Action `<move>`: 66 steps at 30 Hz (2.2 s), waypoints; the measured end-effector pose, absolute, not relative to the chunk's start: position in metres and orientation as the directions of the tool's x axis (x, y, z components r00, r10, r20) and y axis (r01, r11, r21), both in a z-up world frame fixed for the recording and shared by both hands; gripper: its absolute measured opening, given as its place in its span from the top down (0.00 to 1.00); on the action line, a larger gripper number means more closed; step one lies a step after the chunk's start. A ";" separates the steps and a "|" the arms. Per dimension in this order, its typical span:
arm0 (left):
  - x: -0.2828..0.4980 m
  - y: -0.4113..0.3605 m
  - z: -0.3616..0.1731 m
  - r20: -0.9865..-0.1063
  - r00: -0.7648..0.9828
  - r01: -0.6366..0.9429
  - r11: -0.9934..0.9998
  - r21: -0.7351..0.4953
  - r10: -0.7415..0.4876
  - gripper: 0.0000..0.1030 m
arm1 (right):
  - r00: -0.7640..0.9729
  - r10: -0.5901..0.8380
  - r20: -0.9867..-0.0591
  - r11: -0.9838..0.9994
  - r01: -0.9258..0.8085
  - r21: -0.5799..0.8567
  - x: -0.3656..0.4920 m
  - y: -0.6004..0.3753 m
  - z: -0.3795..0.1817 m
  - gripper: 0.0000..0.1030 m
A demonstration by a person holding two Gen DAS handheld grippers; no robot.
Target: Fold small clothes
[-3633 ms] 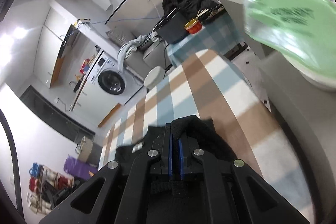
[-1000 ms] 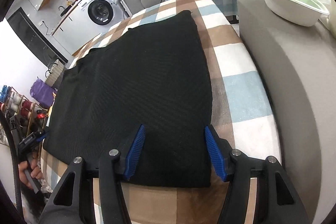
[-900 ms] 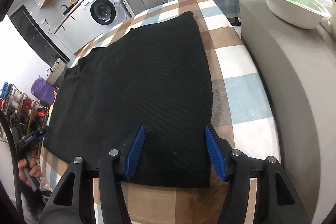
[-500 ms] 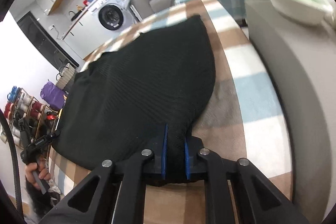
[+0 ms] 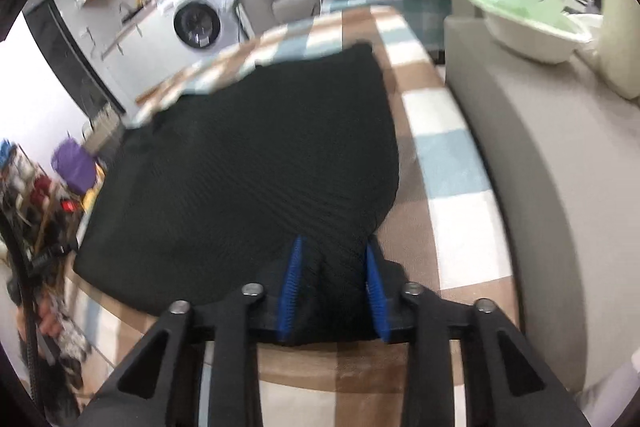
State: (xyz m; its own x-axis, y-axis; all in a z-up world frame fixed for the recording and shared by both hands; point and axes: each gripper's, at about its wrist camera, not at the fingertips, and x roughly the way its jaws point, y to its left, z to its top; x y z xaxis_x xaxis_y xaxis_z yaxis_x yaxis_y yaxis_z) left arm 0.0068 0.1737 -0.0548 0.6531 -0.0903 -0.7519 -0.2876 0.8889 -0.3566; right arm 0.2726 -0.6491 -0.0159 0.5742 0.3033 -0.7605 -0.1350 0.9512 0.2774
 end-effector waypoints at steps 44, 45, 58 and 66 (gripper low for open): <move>0.083 -0.018 0.079 -0.446 0.801 0.263 0.904 -0.336 -0.399 0.85 | 0.524 0.430 -0.735 0.903 -0.252 0.349 0.266 -0.565 -0.036 0.70; 0.092 -0.047 0.082 -0.457 0.771 0.326 0.891 -0.315 -0.444 0.85 | 0.544 0.414 -0.730 0.910 -0.227 0.347 0.263 -0.577 -0.032 0.70; 0.099 -0.195 -0.010 -0.683 0.322 0.572 0.709 -0.413 -0.656 0.71 | 0.616 0.213 -0.759 0.959 0.017 0.282 0.252 -0.679 -0.020 0.67; 0.088 -0.138 -0.011 -0.675 0.435 0.476 0.789 -0.389 -0.595 0.57 | 0.590 0.387 -0.708 0.903 -0.085 0.422 0.269 -0.668 -0.013 0.67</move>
